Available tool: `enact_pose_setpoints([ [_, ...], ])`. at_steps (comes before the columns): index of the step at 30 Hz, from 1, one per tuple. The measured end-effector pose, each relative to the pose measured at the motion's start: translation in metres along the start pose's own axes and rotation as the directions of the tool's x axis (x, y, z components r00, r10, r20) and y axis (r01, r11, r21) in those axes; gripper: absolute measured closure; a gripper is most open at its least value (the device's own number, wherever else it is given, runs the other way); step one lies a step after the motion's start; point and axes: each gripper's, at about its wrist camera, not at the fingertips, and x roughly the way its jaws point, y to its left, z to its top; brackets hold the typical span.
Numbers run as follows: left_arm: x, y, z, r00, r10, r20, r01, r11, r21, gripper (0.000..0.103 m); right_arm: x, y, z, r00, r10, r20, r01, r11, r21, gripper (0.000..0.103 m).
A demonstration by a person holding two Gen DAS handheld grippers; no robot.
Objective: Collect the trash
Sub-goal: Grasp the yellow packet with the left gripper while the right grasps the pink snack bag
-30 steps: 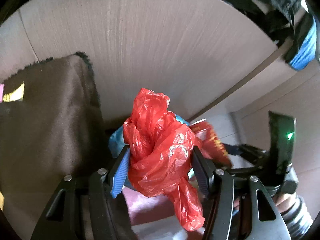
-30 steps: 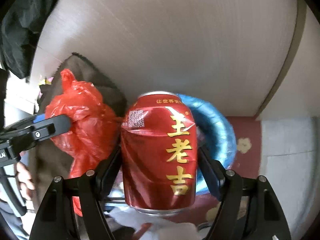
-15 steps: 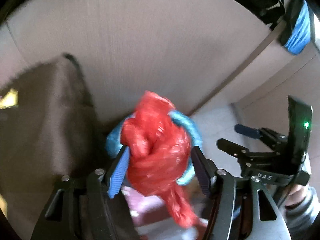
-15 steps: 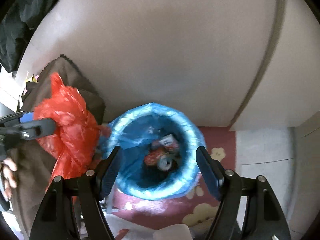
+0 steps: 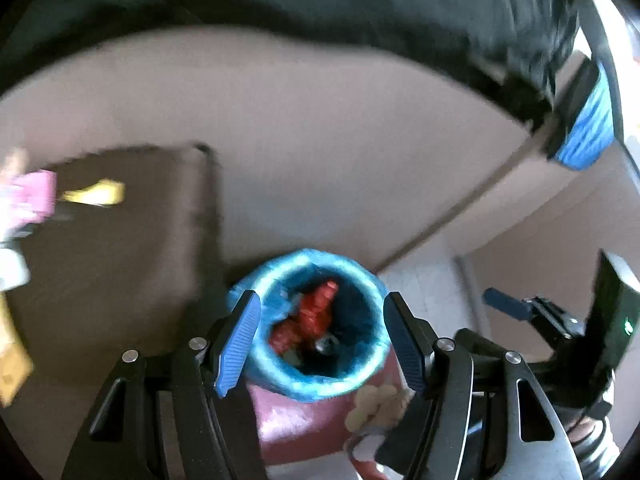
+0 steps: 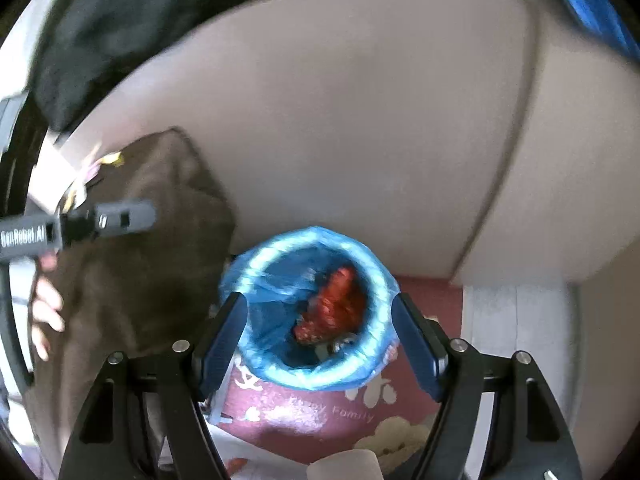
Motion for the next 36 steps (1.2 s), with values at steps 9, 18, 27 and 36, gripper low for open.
enact_pose_setpoints([
  [9, -0.125, 0.141, -0.024, 0.911, 0.345, 0.227, -0.292, 0.927, -0.237, 0.039, 0.0, 0.135, 0.06, 0.988, 0.153, 0.023, -0.141, 0.951, -0.277, 0.067],
  [18, -0.134, 0.254, -0.073, 0.935, 0.319, 0.153, -0.235, 0.883, -0.407, 0.039, 0.06, 0.253, 0.116, 0.987, 0.158, 0.029, -0.114, 0.818, -0.564, 0.067],
  [27, -0.102, 0.269, -0.071, 0.971, 0.203, 0.127, -0.133, 0.898, -0.419, 0.039, 0.116, 0.28, 0.143, 0.995, 0.067, -0.074, -0.099, 0.778, -0.62, 0.098],
  [36, -0.1, 0.249, -0.021, 0.963, 0.168, 0.212, -0.086, 0.933, -0.348, 0.039, 0.048, 0.237, 0.135, 0.972, 0.235, -0.02, -0.22, 0.868, -0.446, 0.098],
])
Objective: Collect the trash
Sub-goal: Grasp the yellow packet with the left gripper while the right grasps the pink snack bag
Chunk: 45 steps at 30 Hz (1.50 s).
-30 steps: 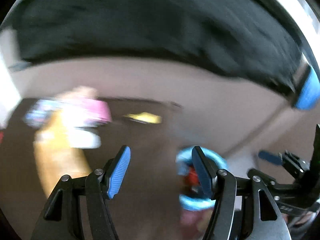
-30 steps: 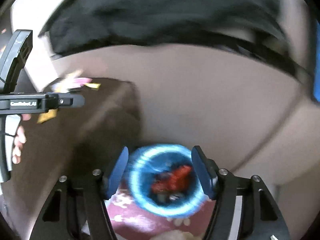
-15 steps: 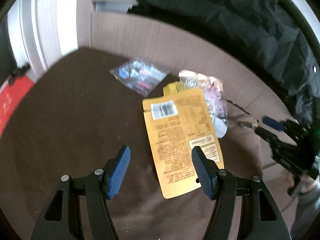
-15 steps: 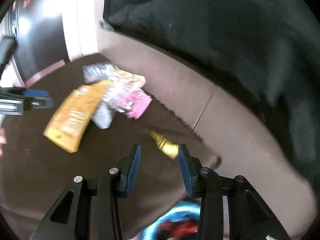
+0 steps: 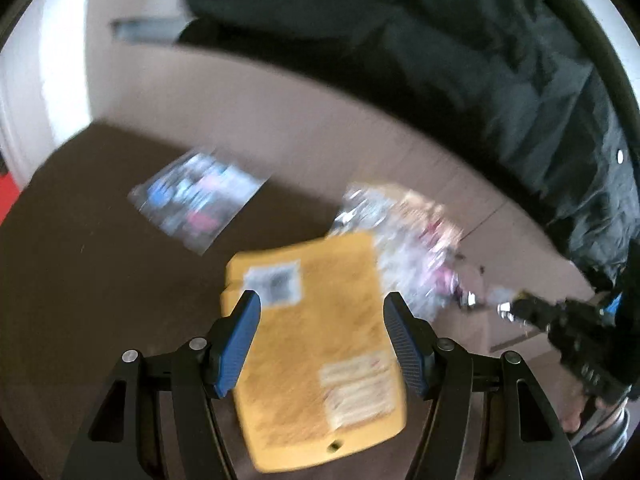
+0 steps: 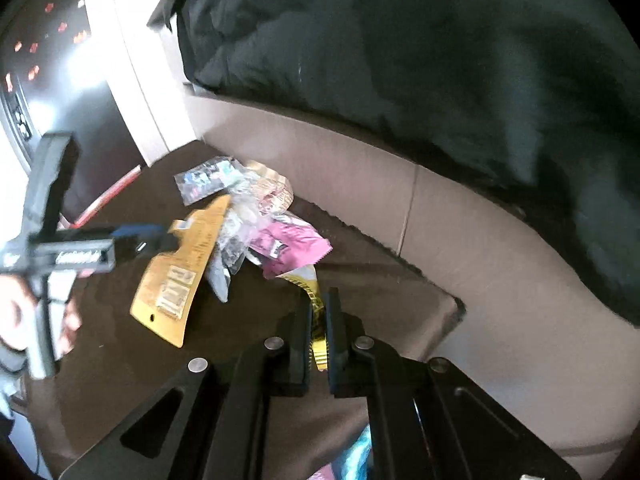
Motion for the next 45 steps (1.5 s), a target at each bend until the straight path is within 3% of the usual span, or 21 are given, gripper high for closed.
enact_pose_setpoints([
  [5, 0.009, -0.036, 0.006, 0.999, -0.02, -0.034, 0.024, 0.993, 0.115, 0.039, -0.024, -0.008, -0.008, 0.998, -0.041, 0.046, 0.039, 0.998, 0.041, 0.098],
  [8, 0.015, -0.055, 0.009, 0.999, 0.026, -0.02, -0.022, 0.981, 0.191, 0.039, -0.029, -0.011, -0.012, 0.998, -0.059, 0.038, 0.057, 0.997, 0.058, 0.098],
  [12, 0.03, -0.05, 0.027, 0.999, 0.005, -0.036, 0.001, 0.987, 0.163, 0.039, -0.038, -0.016, -0.018, 0.996, -0.08, 0.046, 0.076, 0.995, 0.07, 0.098],
  [17, 0.045, -0.02, 0.047, 0.98, -0.152, -0.128, 0.159, 0.986, 0.048, 0.039, -0.063, -0.032, -0.033, 0.993, -0.1, 0.063, 0.094, 0.992, 0.088, 0.098],
  [20, 0.032, -0.011, 0.039, 0.971, -0.208, -0.119, 0.21, 0.978, 0.004, 0.039, -0.072, -0.04, -0.039, 0.991, -0.113, 0.072, 0.106, 0.989, 0.1, 0.098],
  [22, 0.021, -0.013, 0.026, 0.98, -0.158, -0.123, 0.162, 0.986, 0.026, 0.039, -0.077, -0.045, -0.041, 0.99, -0.118, 0.08, 0.108, 0.988, 0.112, 0.098],
  [25, 0.001, -0.026, -0.004, 0.997, -0.026, -0.079, 0.033, 0.995, 0.099, 0.039, -0.078, -0.048, -0.041, 0.99, -0.116, 0.081, 0.106, 0.987, 0.122, 0.098],
  [28, -0.016, -0.042, -0.037, 0.995, 0.1, -0.004, -0.097, 0.978, 0.186, 0.039, -0.077, -0.045, -0.045, 0.991, -0.11, 0.081, 0.099, 0.987, 0.13, 0.098],
  [31, -0.02, -0.066, -0.06, 0.972, 0.221, 0.073, -0.232, 0.945, 0.23, 0.039, -0.076, -0.04, -0.047, 0.991, -0.109, 0.077, 0.098, 0.986, 0.131, 0.098],
  [34, -0.017, -0.082, -0.082, 0.942, 0.314, 0.12, -0.336, 0.888, 0.314, 0.039, -0.074, -0.036, -0.047, 0.992, -0.103, 0.077, 0.092, 0.986, 0.142, 0.098],
  [38, -0.022, -0.101, -0.115, 0.942, 0.308, 0.136, -0.337, 0.877, 0.343, 0.039, -0.078, -0.031, -0.047, 0.993, -0.082, 0.09, 0.067, 0.984, 0.164, 0.098],
  [41, -0.013, -0.106, -0.118, 0.886, 0.424, 0.189, -0.464, 0.798, 0.386, 0.039, -0.081, -0.026, -0.046, 0.991, -0.088, 0.099, 0.072, 0.986, 0.15, 0.098],
  [42, -0.006, -0.105, -0.117, 0.876, 0.444, 0.187, -0.481, 0.785, 0.391, 0.039, -0.081, -0.026, -0.046, 0.991, -0.088, 0.1, 0.072, 0.985, 0.156, 0.098],
  [43, -0.003, -0.1, -0.116, 0.87, 0.462, 0.174, -0.492, 0.778, 0.392, 0.042, -0.082, -0.027, -0.046, 0.991, -0.086, 0.1, 0.069, 0.984, 0.165, 0.098],
  [45, -0.004, -0.085, -0.113, 0.879, 0.448, 0.162, -0.476, 0.804, 0.357, 0.05, -0.085, -0.028, -0.048, 0.991, -0.079, 0.109, 0.058, 0.982, 0.181, 0.098],
])
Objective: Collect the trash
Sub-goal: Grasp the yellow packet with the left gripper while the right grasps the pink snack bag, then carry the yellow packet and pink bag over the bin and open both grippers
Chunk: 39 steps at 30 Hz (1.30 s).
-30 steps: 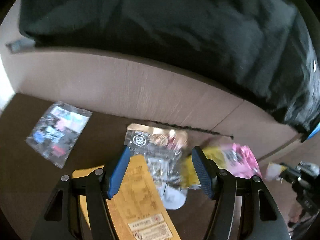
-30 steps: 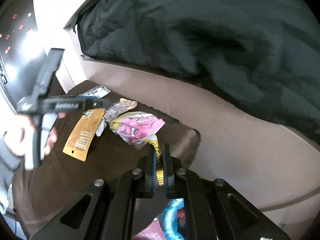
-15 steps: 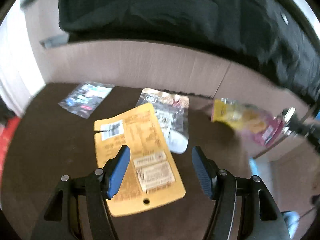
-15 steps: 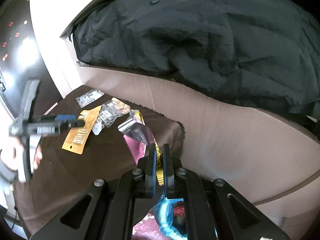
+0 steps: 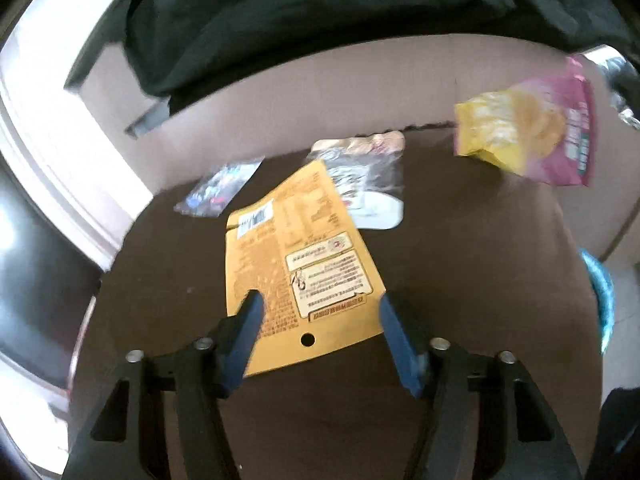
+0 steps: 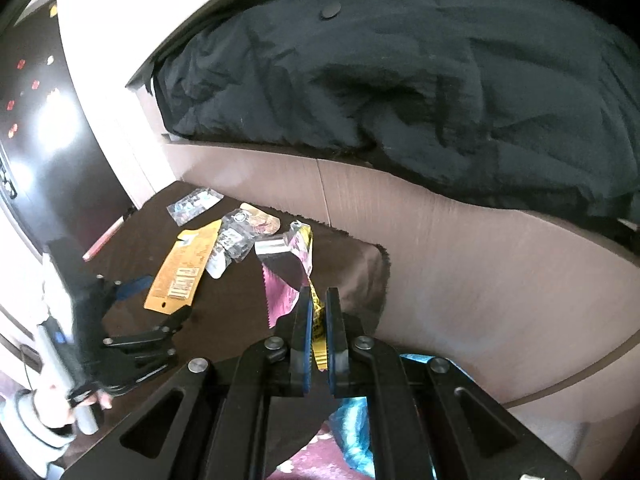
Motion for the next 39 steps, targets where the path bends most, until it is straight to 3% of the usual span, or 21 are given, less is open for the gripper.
enact_pose_setpoints([
  [2, 0.004, 0.016, 0.0, 1.0, 0.002, 0.002, -0.002, 0.999, -0.046, 0.07, -0.002, -0.001, -0.002, 1.0, -0.005, 0.006, 0.005, 1.0, 0.001, 0.098],
  [3, 0.007, 0.024, 0.0, 1.0, -0.021, -0.001, 0.021, 0.998, -0.065, 0.091, -0.003, -0.001, -0.004, 1.0, -0.009, 0.005, 0.009, 1.0, -0.002, 0.098],
  [4, 0.008, 0.034, -0.001, 0.998, -0.067, -0.001, 0.067, 0.993, -0.096, 0.098, -0.002, -0.001, -0.005, 1.0, -0.01, 0.001, 0.01, 1.0, -0.004, 0.098],
  [6, 0.002, 0.05, -0.001, 0.992, -0.126, 0.026, 0.129, 0.98, -0.151, 0.099, -0.001, 0.0, -0.005, 1.0, -0.013, -0.006, 0.013, 1.0, -0.006, 0.098],
  [10, -0.013, 0.066, 0.009, 0.972, -0.227, 0.051, 0.233, 0.962, -0.145, 0.1, -0.003, 0.003, -0.003, 1.0, -0.01, 0.003, 0.01, 1.0, -0.017, 0.098],
  [13, -0.007, 0.086, 0.022, 0.921, -0.387, 0.051, 0.387, 0.886, -0.256, 0.096, -0.003, 0.008, 0.001, 1.0, -0.013, 0.004, 0.013, 0.999, -0.031, 0.098],
  [14, 0.001, 0.098, 0.027, 0.894, -0.447, 0.041, 0.434, 0.836, -0.335, 0.093, -0.003, 0.009, 0.001, 1.0, -0.013, 0.005, 0.013, 0.999, -0.033, 0.098],
  [16, 0.015, 0.114, 0.028, 0.874, -0.485, 0.001, 0.44, 0.792, -0.424, 0.064, -0.002, 0.012, 0.002, 1.0, -0.005, 0.004, 0.005, 0.999, -0.038, 0.098],
  [18, 0.024, 0.123, 0.025, 0.883, -0.469, -0.02, 0.41, 0.791, -0.454, 0.045, -0.001, 0.015, -0.001, 1.0, 0.003, -0.001, -0.003, 0.999, -0.043, 0.098],
  [19, 0.027, 0.125, 0.023, 0.9, -0.434, -0.032, 0.372, 0.806, -0.46, 0.044, 0.001, 0.016, -0.002, 1.0, 0.006, -0.006, -0.006, 0.999, -0.045, 0.098],
  [20, 0.03, 0.126, 0.021, 0.906, -0.421, -0.041, 0.355, 0.811, -0.465, 0.044, 0.004, 0.016, -0.003, 1.0, 0.011, -0.015, -0.012, 0.999, -0.047, 0.098],
  [23, 0.053, 0.122, 0.014, 0.867, -0.491, -0.083, 0.379, 0.759, -0.529, 0.044, 0.012, 0.017, -0.004, 0.999, 0.015, -0.032, -0.016, 0.999, -0.049, 0.098],
  [24, 0.053, 0.12, 0.015, 0.875, -0.481, -0.059, 0.381, 0.758, -0.53, 0.044, 0.014, 0.017, -0.004, 0.999, 0.018, -0.036, -0.019, 0.999, -0.046, 0.098],
  [26, 0.057, 0.111, 0.02, 0.88, -0.466, -0.09, 0.361, 0.78, -0.51, 0.044, 0.017, 0.018, -0.004, 0.999, 0.026, -0.044, -0.028, 0.999, -0.041, 0.098],
  [28, 0.056, 0.099, 0.026, 0.91, -0.399, -0.11, 0.309, 0.832, -0.46, 0.044, 0.019, 0.021, -0.005, 0.998, 0.027, -0.048, -0.029, 0.998, -0.049, 0.098],
  [29, 0.055, 0.086, 0.03, 0.933, -0.334, -0.135, 0.256, 0.877, -0.407, 0.044, 0.019, 0.022, -0.005, 0.999, 0.025, -0.048, -0.027, 0.998, -0.053, 0.098],
  [31, 0.056, 0.065, 0.037, 0.954, -0.237, -0.183, 0.174, 0.936, -0.305, 0.044, 0.021, 0.023, -0.005, 0.999, 0.018, -0.046, -0.02, 0.998, -0.061, 0.098],
  [33, 0.057, 0.062, 0.04, 0.964, -0.215, -0.159, 0.157, 0.936, -0.316, 0.054, 0.022, 0.023, -0.003, 0.999, 0.019, -0.045, -0.022, 0.998, -0.058, 0.098],
  [34, 0.057, 0.065, 0.041, 0.968, -0.205, -0.145, 0.145, 0.928, -0.342, 0.074, 0.023, 0.023, -0.003, 0.999, 0.018, -0.045, -0.02, 0.998, -0.056, 0.098],
  [36, 0.057, 0.072, 0.04, 0.963, -0.236, -0.129, 0.169, 0.905, -0.389, 0.099, 0.022, 0.025, -0.002, 0.999, 0.012, -0.043, -0.014, 0.998, -0.056, 0.098],
  [39, 0.052, 0.085, 0.038, 0.948, -0.303, -0.1, 0.23, 0.867, -0.442, 0.102, 0.017, 0.029, 0.001, 0.999, 0.012, -0.033, -0.015, 0.997, -0.072, 0.098],
])
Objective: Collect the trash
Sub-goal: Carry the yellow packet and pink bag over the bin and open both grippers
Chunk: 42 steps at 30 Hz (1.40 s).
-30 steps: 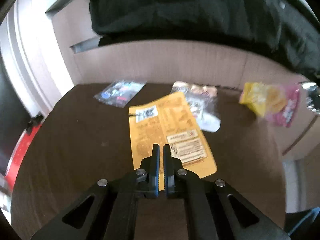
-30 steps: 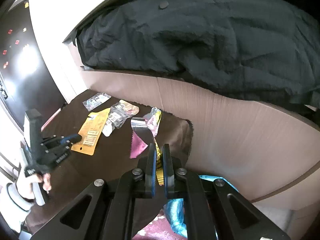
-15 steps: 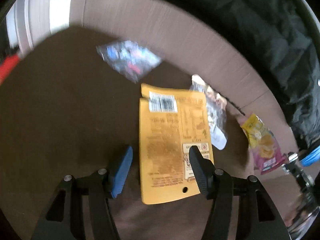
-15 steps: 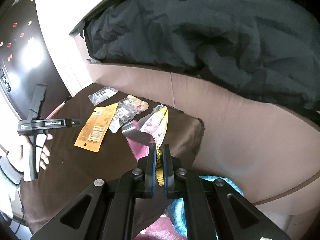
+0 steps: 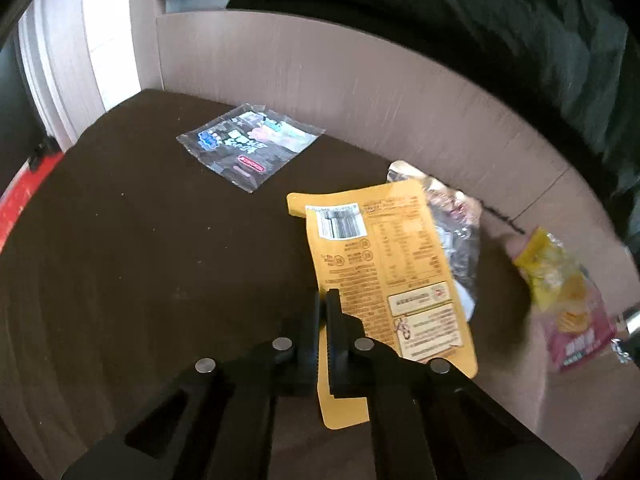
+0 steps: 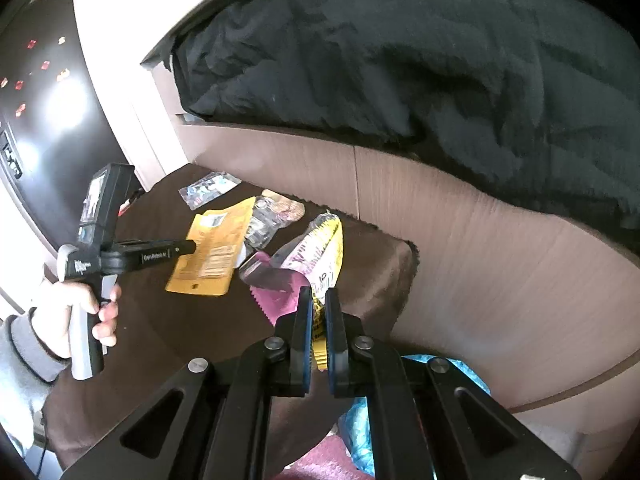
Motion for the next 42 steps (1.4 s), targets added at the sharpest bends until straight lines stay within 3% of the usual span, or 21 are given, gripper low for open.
enact_pose_setpoints([
  [9, -0.058, -0.004, 0.005, 0.993, -0.064, 0.102, 0.059, 0.997, 0.053, 0.103, -0.012, 0.008, 0.007, 1.0, 0.0, 0.029, 0.0, 1.0, -0.015, 0.098],
  [16, -0.115, -0.041, 0.011, 0.976, -0.101, 0.193, 0.067, 0.983, 0.173, 0.103, -0.039, 0.008, 0.02, 0.995, -0.016, 0.1, 0.016, 1.0, -0.007, 0.098],
  [22, -0.154, -0.089, 0.006, 0.957, -0.214, 0.193, 0.159, 0.951, 0.264, 0.103, -0.084, 0.001, 0.025, 0.984, -0.065, 0.168, 0.066, 0.998, 0.001, 0.099],
  [27, -0.162, -0.145, -0.012, 0.948, -0.29, 0.129, 0.231, 0.909, 0.346, 0.103, -0.122, -0.017, 0.011, 0.975, -0.128, 0.181, 0.126, 0.992, 0.019, 0.099],
  [32, -0.124, -0.197, -0.046, 0.949, -0.316, -0.003, 0.29, 0.868, 0.402, 0.103, -0.144, -0.045, -0.016, 0.972, -0.181, 0.152, 0.174, 0.983, 0.062, 0.099],
  [37, -0.066, -0.23, -0.079, 0.957, -0.261, -0.122, 0.289, 0.865, 0.411, 0.103, -0.13, -0.088, -0.058, 0.978, -0.197, 0.061, 0.186, 0.97, 0.157, 0.099],
  [42, -0.007, -0.249, -0.108, 0.947, -0.219, -0.235, 0.298, 0.871, 0.391, 0.103, -0.091, -0.122, -0.095, 0.986, -0.161, -0.039, 0.165, 0.955, 0.246, 0.098],
])
